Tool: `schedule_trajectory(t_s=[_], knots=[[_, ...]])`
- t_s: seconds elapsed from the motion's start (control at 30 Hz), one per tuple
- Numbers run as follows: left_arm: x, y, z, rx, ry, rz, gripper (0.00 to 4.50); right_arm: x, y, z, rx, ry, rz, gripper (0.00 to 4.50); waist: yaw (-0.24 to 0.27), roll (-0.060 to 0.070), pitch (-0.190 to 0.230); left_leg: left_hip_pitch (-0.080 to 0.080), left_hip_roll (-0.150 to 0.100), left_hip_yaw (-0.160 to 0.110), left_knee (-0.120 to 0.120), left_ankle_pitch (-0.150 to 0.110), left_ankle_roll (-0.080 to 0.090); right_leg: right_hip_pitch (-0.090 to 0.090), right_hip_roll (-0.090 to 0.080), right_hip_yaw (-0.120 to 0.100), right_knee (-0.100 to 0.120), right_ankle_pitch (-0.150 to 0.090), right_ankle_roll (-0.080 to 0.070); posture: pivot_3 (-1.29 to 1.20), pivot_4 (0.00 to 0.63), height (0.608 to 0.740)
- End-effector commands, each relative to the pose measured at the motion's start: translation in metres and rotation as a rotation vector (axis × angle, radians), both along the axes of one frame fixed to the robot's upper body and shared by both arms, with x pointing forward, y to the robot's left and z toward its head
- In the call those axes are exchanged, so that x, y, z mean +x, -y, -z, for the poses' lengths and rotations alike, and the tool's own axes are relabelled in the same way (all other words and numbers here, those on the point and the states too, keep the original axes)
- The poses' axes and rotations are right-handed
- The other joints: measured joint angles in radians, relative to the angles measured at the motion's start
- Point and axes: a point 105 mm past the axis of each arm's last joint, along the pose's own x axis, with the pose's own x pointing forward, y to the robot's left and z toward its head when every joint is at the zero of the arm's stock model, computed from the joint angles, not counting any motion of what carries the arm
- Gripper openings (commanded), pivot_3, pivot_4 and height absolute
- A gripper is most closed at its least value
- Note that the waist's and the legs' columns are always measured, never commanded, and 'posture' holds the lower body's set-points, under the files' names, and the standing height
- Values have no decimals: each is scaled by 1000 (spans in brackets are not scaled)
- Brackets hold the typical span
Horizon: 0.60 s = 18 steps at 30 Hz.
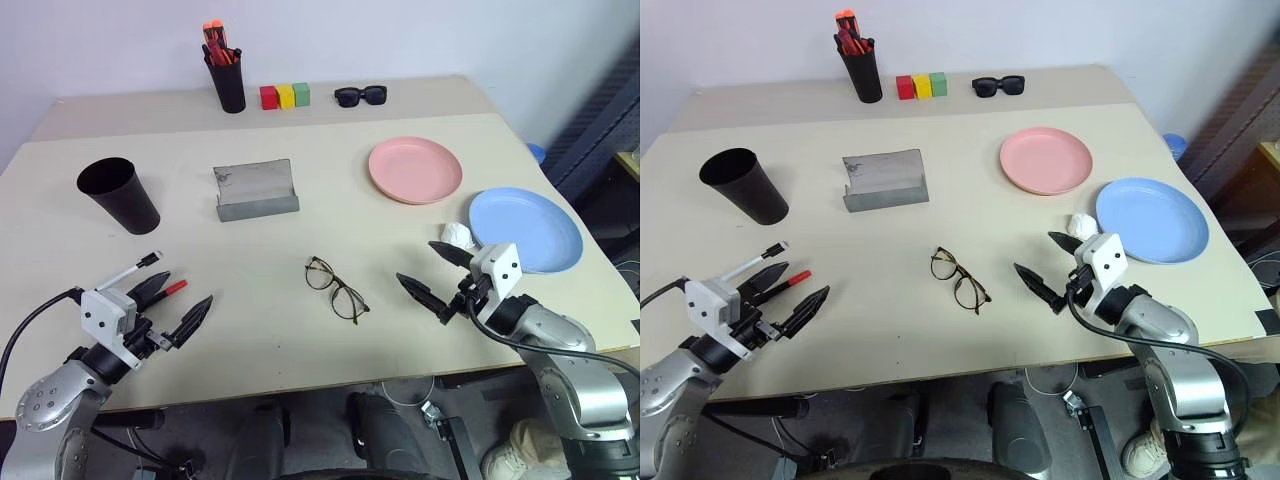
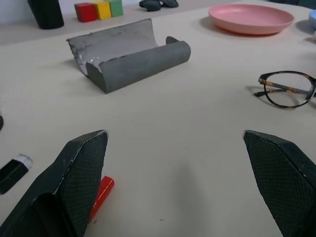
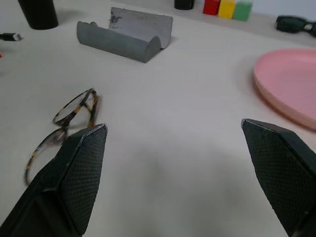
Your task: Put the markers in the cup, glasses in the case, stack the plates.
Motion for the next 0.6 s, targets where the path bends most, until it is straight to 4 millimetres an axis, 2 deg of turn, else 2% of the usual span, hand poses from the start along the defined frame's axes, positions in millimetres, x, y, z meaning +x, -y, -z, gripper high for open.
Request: schedule_trajectory(t_s=[0.03, 0.27, 0.47, 0.6], knots=[[2, 7, -11, 9, 43, 10, 4500, 1, -4, -8, -2, 44, -25, 4440, 0, 0, 0, 0, 0, 0, 0, 0, 0, 0, 0, 0, 0, 0, 0, 0, 150, 740], [32, -5, -41, -26, 91, -81, 4500, -1, -47, -12, -114, 123, -407, 4440, -3, 0, 0, 2, 0, 0, 1, 0, 0, 1, 0, 0, 2, 0, 0, 0, 150, 740], [52, -21, -66, 140, 88, -83, 4500, 0, -75, -3, -183, 110, -715, 4440, -7, 0, 1, 7, 0, 0, -2, 0, 0, 3, 0, 0, 7, -1, 2, 0, 150, 740], [50, -29, -64, 280, -77, -22, 4500, 5, -88, -7, -201, 115, -852, 4440, -9, 0, 2, 9, 0, 0, -3, 0, 0, 3, 1, 0, 9, -2, 1, 0, 150, 740]])
